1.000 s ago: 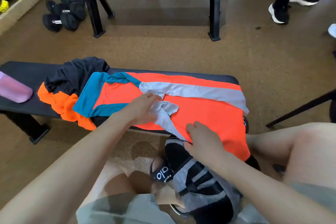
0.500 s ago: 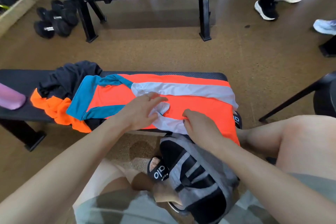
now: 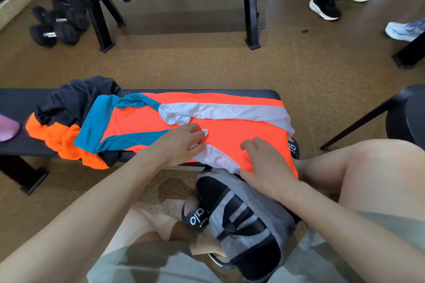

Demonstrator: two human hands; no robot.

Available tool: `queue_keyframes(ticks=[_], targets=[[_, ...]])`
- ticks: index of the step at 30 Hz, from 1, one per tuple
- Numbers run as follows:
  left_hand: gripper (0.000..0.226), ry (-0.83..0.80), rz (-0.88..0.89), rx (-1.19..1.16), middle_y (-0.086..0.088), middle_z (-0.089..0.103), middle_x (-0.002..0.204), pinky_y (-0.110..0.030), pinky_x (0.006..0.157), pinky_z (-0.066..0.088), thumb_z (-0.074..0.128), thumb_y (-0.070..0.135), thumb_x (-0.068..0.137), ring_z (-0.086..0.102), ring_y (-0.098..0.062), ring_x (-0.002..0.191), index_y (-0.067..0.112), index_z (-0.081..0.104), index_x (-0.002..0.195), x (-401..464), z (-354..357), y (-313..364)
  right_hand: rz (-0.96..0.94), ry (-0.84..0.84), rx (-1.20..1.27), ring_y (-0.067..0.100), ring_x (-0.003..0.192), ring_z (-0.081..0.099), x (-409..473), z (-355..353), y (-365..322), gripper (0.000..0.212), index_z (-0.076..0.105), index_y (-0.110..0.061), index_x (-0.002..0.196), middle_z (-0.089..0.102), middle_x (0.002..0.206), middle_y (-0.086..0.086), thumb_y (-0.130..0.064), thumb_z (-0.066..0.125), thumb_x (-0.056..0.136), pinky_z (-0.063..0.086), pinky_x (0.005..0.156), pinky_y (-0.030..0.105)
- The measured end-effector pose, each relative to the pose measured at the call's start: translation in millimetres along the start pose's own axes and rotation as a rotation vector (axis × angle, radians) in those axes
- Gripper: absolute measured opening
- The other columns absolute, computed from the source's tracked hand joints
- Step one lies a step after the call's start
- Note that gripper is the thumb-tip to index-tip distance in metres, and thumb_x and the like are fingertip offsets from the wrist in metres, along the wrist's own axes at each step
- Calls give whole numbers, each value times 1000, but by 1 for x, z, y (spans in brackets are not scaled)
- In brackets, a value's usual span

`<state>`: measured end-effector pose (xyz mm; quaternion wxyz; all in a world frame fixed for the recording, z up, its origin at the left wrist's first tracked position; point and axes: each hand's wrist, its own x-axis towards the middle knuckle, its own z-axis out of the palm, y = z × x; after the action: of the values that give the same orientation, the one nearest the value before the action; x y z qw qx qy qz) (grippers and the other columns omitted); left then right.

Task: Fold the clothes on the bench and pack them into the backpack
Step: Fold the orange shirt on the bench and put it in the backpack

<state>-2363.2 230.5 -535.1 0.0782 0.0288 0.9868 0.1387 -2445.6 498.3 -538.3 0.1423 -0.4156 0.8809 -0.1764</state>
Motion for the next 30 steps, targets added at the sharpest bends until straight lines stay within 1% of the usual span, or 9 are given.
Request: queue_keyframes(ticks=[3, 6, 8, 12, 16, 20, 25, 27, 30], targets=[[30, 45, 128, 93, -3, 55, 110, -41, 77, 47, 52, 42, 93, 55, -26, 93, 18, 62, 109, -3, -1, 15, 170, 50, 67, 23, 82, 53, -37, 16, 8, 18, 42, -25, 96, 48, 94, -5, -31, 58, 90, 36, 64, 38], [23, 102, 234, 152, -4, 53, 105, -42, 75, 44, 61, 33, 88, 51, -27, 90, 16, 60, 104, -4, 7, 39, 390, 19, 238, 18, 72, 53, -61, 36, 17, 18, 41, -26, 82, 51, 80, -6, -32, 55, 92, 44, 63, 41], [14, 127, 300, 156, -4, 52, 99, -43, 72, 43, 61, 26, 89, 48, -27, 86, 15, 59, 98, -1, 17, 55, 450, 31, 294, 15, 72, 54, -67, 44, 25, 17, 46, -27, 80, 54, 80, -7, -33, 55, 93, 49, 66, 40], [9, 138, 403, 238, -4, 54, 91, -37, 66, 40, 62, 24, 91, 50, -27, 80, 16, 62, 95, 11, 35, 81, 439, 69, 210, 16, 81, 56, -71, 48, 35, 14, 52, -27, 87, 52, 89, -9, -37, 55, 97, 49, 67, 37], [12, 150, 464, 378, -6, 59, 88, -35, 64, 38, 70, 14, 79, 52, -26, 73, 15, 63, 88, 24, 47, 108, 384, 102, 95, 20, 94, 59, -73, 56, 36, 17, 53, -23, 99, 53, 99, -5, -40, 57, 96, 43, 67, 34], [9, 149, 518, 456, -4, 63, 90, -33, 65, 39, 64, 9, 79, 54, -23, 71, 16, 63, 84, 32, 49, 117, 327, 187, 80, 23, 93, 61, -71, 62, 29, 22, 55, -20, 99, 56, 99, -2, -39, 63, 92, 46, 72, 37], [12, 121, 485, 347, -1, 56, 83, -33, 71, 40, 67, 13, 88, 52, -23, 72, 16, 55, 87, 27, 43, 120, 331, 220, 45, 25, 89, 60, -67, 64, 23, 29, 57, -18, 96, 57, 94, 0, -39, 73, 83, 48, 71, 38], [10, 134, 459, 304, 0, 55, 81, -33, 72, 42, 62, 15, 93, 52, -23, 72, 16, 53, 88, 22, 35, 121, 331, 255, 14, 27, 81, 60, -67, 63, 23, 23, 59, -17, 88, 57, 87, 1, -31, 75, 79, 48, 66, 39], [12, 149, 417, 221, 0, 52, 74, -35, 72, 45, 50, 18, 99, 50, -25, 67, 15, 49, 88, 17, 23, 120, 329, 302, -12, 28, 79, 57, -72, 57, 30, 8, 62, -16, 85, 55, 84, 2, -19, 68, 82, 46, 65, 41]])
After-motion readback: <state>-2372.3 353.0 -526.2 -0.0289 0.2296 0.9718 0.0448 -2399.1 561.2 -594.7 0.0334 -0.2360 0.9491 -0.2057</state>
